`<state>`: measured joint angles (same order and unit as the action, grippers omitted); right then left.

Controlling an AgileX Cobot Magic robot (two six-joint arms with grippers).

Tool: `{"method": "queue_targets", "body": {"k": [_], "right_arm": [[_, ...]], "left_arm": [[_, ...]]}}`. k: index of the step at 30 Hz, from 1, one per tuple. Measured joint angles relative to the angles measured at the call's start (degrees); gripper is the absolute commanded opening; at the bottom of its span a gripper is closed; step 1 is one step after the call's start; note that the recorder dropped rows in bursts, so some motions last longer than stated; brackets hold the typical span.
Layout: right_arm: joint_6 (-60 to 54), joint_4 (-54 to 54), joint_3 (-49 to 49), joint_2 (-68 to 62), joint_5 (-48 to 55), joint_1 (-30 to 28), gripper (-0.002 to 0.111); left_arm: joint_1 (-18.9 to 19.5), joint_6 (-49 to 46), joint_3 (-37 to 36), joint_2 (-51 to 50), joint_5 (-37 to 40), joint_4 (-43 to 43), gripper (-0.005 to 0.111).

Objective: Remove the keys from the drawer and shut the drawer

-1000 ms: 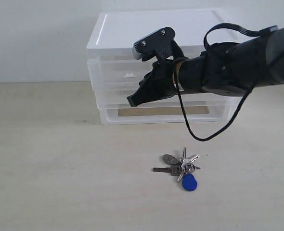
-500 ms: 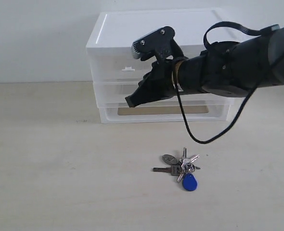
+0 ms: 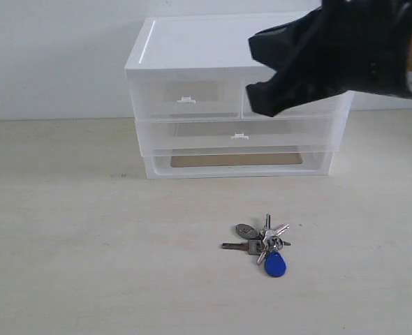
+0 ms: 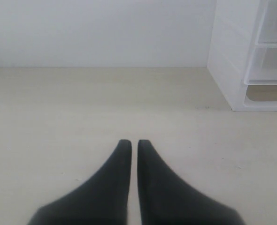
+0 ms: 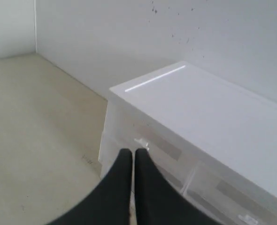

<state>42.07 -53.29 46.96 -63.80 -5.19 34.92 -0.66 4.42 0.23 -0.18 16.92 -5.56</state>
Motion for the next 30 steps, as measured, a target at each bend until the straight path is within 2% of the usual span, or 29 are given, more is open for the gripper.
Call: {"method": "queue_targets", "body": {"k": [21, 30], "right_arm": [[3.8, 3.3, -20.4, 47.8, 3.5, 0.0, 0.0], [6.1, 3.5, -22.0, 53.5, 6.3, 0.0, 0.0]], "left_arm": [[0.0, 0.0, 0.0, 0.0, 0.0, 0.0, 0.004], [0.0, 0.0, 0.0, 0.0, 0.0, 0.0, 0.004]]}}
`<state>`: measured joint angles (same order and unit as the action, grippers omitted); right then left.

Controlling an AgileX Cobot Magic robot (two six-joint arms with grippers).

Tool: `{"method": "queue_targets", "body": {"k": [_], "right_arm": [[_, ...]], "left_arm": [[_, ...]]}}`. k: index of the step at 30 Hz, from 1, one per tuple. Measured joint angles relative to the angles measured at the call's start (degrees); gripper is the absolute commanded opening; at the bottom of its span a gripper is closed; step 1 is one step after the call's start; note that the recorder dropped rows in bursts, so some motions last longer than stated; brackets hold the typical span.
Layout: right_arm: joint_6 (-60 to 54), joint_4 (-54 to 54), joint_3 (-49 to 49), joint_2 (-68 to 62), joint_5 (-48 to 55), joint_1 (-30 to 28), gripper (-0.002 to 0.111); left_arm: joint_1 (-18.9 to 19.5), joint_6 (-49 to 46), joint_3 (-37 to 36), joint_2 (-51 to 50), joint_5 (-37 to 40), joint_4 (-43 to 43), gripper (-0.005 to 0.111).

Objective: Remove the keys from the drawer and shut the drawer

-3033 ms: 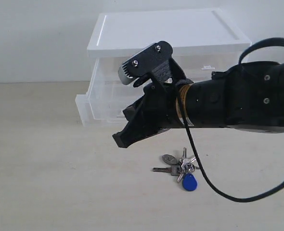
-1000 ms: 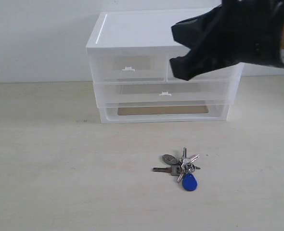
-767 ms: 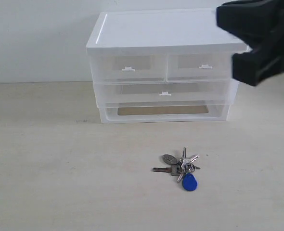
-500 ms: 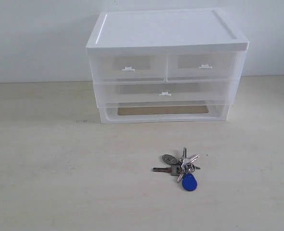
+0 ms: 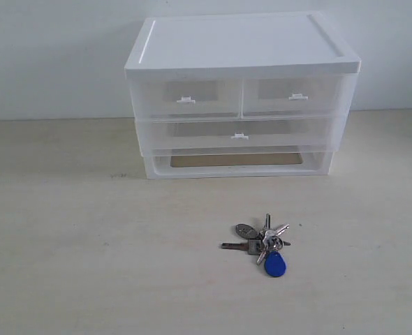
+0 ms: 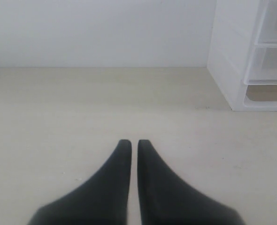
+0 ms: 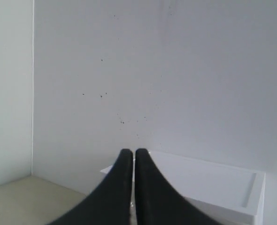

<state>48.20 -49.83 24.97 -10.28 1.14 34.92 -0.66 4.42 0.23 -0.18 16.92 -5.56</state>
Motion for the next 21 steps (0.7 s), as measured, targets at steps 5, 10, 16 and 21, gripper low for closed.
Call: {"method": "queue_targets", "body": {"k": [5, 10, 16, 21], "right_arm": [[0.3, 0.2, 0.0, 0.0, 0.1, 0.0, 0.0], [0.4, 0.2, 0.0, 0.0, 0.1, 0.0, 0.0], [0.4, 0.2, -0.1, 3.4, 0.5, -2.1, 0.0], [0.5, 0.4, -0.1, 10.0, 0.5, -17.0, 0.0]], "left_arm": [[0.0, 0.0, 0.0, 0.0, 0.0, 0.0, 0.004], [0.0, 0.0, 0.0, 0.0, 0.0, 0.0, 0.004], [0.0, 0.0, 0.0, 0.0, 0.0, 0.0, 0.004], [0.0, 0.0, 0.0, 0.0, 0.0, 0.0, 0.004]]}}
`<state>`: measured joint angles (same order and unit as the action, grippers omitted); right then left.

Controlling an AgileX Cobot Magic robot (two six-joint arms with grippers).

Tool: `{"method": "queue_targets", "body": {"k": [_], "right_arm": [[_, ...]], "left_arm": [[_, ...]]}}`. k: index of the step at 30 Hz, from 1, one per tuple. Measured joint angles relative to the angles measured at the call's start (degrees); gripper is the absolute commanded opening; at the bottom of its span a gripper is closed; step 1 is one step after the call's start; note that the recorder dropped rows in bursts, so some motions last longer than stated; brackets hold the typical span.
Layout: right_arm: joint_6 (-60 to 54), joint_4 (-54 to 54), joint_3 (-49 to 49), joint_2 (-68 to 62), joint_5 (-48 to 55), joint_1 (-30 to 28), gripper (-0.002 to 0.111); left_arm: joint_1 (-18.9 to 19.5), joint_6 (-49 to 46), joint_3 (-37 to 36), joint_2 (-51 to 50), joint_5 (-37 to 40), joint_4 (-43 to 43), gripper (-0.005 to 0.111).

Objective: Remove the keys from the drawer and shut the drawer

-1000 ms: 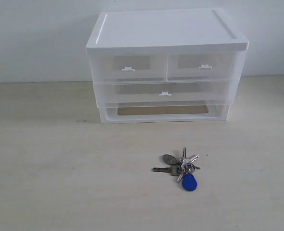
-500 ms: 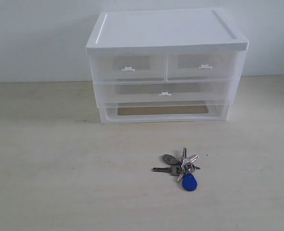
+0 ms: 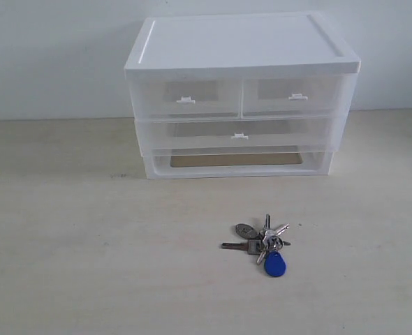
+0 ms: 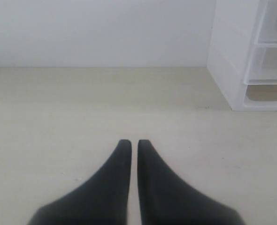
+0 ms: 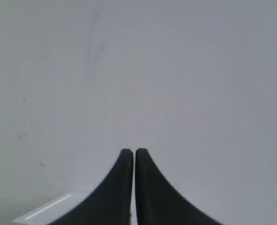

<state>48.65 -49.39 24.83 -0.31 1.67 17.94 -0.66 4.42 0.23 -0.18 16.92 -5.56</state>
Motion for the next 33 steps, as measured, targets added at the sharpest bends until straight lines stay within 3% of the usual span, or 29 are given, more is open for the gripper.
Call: {"method": "queue_targets", "body": {"k": [4, 7, 33], "right_arm": [[0.0, 0.0, 0.1, 0.0, -0.2, -13.9, 0.0], [0.0, 0.0, 0.1, 0.0, -0.2, -17.9, 0.0], [0.2, 1.5, 0.1, 0.0, 0.3, -16.3, 0.0]], "left_arm": [[0.0, 0.0, 0.0, 0.0, 0.0, 0.0, 0.004], [0.0, 0.0, 0.0, 0.0, 0.0, 0.0, 0.004], [0.0, 0.0, 0.0, 0.0, 0.0, 0.0, 0.004]]}}
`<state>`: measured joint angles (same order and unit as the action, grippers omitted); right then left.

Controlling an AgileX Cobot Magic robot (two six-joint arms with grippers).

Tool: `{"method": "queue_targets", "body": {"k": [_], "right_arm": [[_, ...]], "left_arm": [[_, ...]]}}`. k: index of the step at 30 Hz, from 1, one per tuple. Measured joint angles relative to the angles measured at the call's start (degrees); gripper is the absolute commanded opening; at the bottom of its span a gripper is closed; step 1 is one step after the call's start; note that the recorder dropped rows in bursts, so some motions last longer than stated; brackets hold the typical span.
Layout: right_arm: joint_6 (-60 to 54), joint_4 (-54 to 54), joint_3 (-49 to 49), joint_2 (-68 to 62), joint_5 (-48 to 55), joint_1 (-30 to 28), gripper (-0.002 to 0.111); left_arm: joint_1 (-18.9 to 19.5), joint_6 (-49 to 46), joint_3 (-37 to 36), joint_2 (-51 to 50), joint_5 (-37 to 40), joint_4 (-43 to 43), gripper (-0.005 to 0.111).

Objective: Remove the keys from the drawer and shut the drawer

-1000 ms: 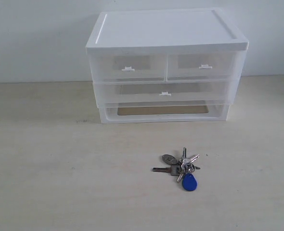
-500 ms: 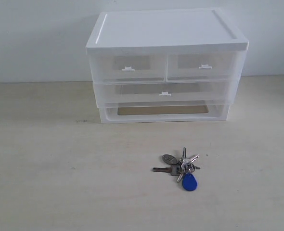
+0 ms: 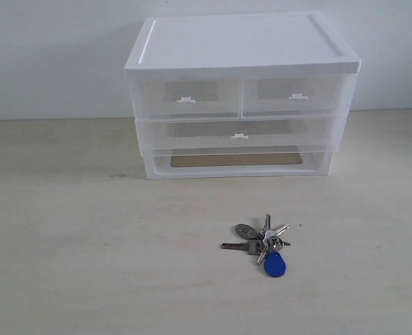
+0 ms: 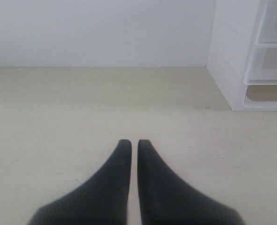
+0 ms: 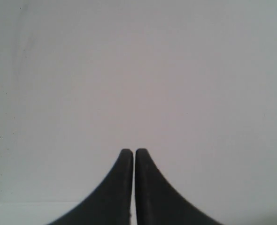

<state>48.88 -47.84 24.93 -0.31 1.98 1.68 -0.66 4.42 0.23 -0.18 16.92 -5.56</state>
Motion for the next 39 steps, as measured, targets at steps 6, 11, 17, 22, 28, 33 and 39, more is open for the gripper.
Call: {"method": "queue_targets", "body": {"k": [6, 11, 17, 22, 28, 33, 39], "right_arm": [[-6.2, 10.9, 0.0, 0.0, 2.1, 0.0, 0.0], [-27.4, 28.6, -2.2, 0.0, 1.8, 0.0, 0.0], [-51.3, 46.6, -9.2, 0.0, -2.0, 0.0, 0.0], [-57.9, 48.7, -15.5, -0.1, -4.6, 0.0, 0.0], [-59.6, 49.0, -21.7, 0.0, -5.6, 0.0, 0.0], [-59.9, 49.0, -24.6, 0.0, -5.1, 0.0, 0.0], [-58.8, 49.2, -24.6, 0.0, -0.5, -1.3, 0.0]], "left_arm": [[0.0, 0.0, 0.0, 0.0, 0.0, 0.0, 0.004], [0.0, 0.0, 0.0, 0.0, 0.0, 0.0, 0.004], [0.0, 0.0, 0.0, 0.0, 0.0, 0.0, 0.004], [0.0, 0.0, 0.0, 0.0, 0.0, 0.0, 0.004], [0.0, 0.0, 0.0, 0.0, 0.0, 0.0, 0.004], [0.0, 0.0, 0.0, 0.0, 0.0, 0.0, 0.004], [0.0, 0.0, 0.0, 0.0, 0.0, 0.0, 0.004]]}}
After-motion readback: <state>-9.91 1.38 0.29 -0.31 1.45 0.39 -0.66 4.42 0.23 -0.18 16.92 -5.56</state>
